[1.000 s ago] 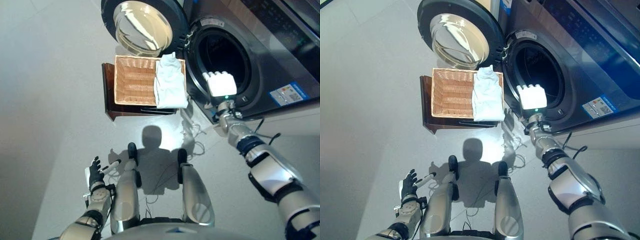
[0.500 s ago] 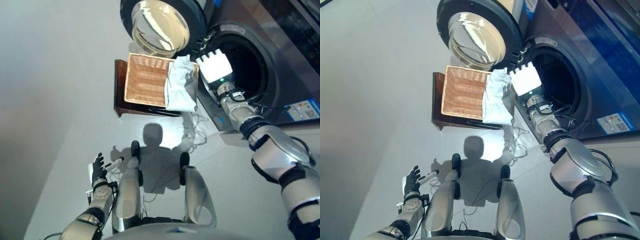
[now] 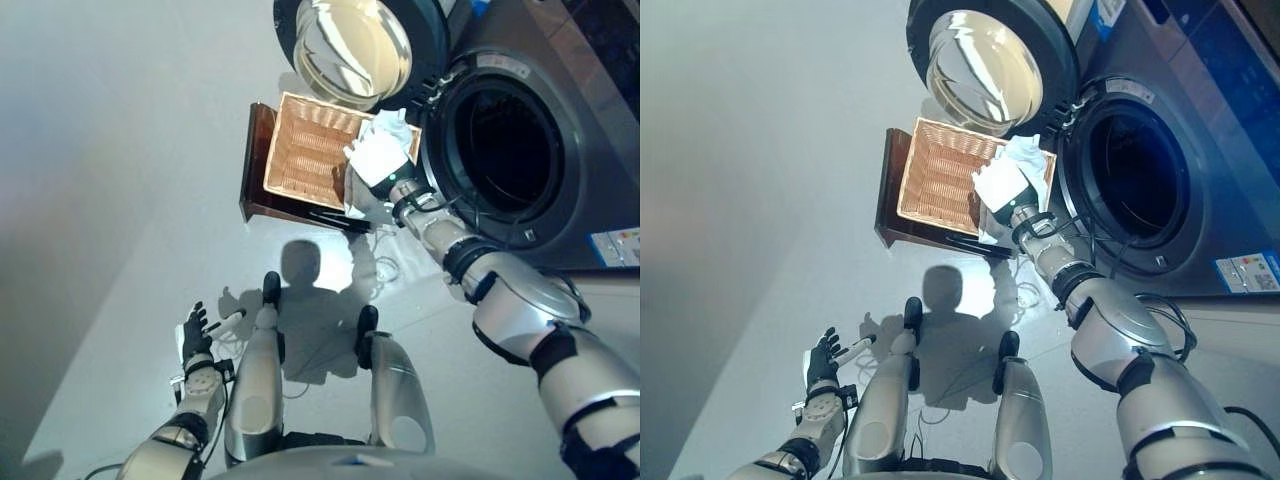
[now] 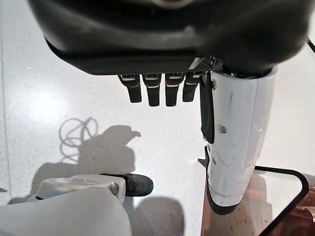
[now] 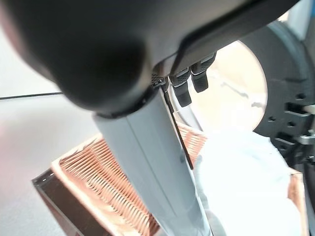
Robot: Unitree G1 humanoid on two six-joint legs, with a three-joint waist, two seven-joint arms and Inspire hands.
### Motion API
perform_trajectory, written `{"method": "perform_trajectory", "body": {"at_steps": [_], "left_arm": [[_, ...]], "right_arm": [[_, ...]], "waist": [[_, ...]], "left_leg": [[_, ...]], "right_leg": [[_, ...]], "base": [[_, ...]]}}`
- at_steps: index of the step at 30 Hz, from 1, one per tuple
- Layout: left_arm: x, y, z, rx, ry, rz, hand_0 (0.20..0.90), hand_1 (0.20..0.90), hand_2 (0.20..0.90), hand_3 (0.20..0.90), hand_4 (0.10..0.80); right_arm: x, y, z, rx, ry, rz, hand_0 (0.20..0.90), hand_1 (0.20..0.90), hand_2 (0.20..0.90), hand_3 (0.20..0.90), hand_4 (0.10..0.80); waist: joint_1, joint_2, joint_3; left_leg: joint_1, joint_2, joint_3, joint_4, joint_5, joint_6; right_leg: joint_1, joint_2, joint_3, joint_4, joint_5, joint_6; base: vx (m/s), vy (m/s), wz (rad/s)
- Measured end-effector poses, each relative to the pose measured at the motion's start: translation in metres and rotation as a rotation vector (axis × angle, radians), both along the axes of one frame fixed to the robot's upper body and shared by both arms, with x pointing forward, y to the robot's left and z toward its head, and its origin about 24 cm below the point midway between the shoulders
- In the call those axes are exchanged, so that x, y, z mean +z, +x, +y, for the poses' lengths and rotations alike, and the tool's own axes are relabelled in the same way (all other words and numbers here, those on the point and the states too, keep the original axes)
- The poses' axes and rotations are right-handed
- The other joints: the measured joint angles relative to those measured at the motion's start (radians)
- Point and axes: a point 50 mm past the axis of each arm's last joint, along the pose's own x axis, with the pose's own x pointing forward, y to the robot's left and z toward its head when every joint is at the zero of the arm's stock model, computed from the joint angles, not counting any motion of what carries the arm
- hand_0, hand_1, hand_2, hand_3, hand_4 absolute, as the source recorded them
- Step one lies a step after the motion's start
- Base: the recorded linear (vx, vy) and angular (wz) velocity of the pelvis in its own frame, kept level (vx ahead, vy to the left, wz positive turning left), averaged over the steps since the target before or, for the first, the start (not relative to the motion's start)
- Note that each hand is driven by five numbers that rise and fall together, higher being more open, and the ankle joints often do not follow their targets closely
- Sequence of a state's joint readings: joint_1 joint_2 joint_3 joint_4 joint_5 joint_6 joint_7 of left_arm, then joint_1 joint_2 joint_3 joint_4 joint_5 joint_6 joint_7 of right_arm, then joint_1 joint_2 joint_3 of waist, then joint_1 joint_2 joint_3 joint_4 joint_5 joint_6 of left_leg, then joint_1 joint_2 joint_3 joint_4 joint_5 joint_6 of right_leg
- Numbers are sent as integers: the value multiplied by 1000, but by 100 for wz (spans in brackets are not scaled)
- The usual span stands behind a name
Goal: Pick up the clothes and place them into the washing machine
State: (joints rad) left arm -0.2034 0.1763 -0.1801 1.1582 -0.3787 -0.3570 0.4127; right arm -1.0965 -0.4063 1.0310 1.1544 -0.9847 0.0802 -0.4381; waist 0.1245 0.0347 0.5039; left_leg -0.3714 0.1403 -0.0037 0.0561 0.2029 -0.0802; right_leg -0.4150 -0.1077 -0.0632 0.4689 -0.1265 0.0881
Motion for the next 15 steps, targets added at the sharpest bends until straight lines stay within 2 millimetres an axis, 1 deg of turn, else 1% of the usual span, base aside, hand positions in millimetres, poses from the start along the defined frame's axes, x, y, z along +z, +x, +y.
{"method": "perform_trajectory", "body": {"at_steps": [5,10,12,15], "left_arm": [[2,1,3,-5,7,-10,900,900,900,900,800],[4,3,2,-16,5,-21,900,900,900,900,800],[5,4,2,-21,0,-30,900,900,900,900,800],[10,9,-1,-39,-16,-75,900,900,900,900,800]], "right_arm": [[2,1,1,1,-34,0,900,900,900,900,800],[2,2,4,14,-64,8,900,900,900,900,800],[3,3,7,23,-94,20,900,900,900,900,800],[8,5,4,11,-103,11,900,900,900,900,800]], "waist": [[8,-2,10],[30,-4,12],[30,-4,12],[50,-4,13]], "left_leg": [[-37,-1,-23,10,3,1],[-61,-2,-26,10,9,-1],[-73,-2,-35,11,11,-3],[-102,-5,-47,11,15,-4]], "right_leg": [[-19,-2,-23,5,-1,-2],[-47,-7,-26,18,-4,-4],[-53,-7,-35,18,-4,-5],[-82,-9,-38,27,-5,-5]], "base": [[2,3,12],[7,1,3],[8,-12,10],[9,-3,6]]}}
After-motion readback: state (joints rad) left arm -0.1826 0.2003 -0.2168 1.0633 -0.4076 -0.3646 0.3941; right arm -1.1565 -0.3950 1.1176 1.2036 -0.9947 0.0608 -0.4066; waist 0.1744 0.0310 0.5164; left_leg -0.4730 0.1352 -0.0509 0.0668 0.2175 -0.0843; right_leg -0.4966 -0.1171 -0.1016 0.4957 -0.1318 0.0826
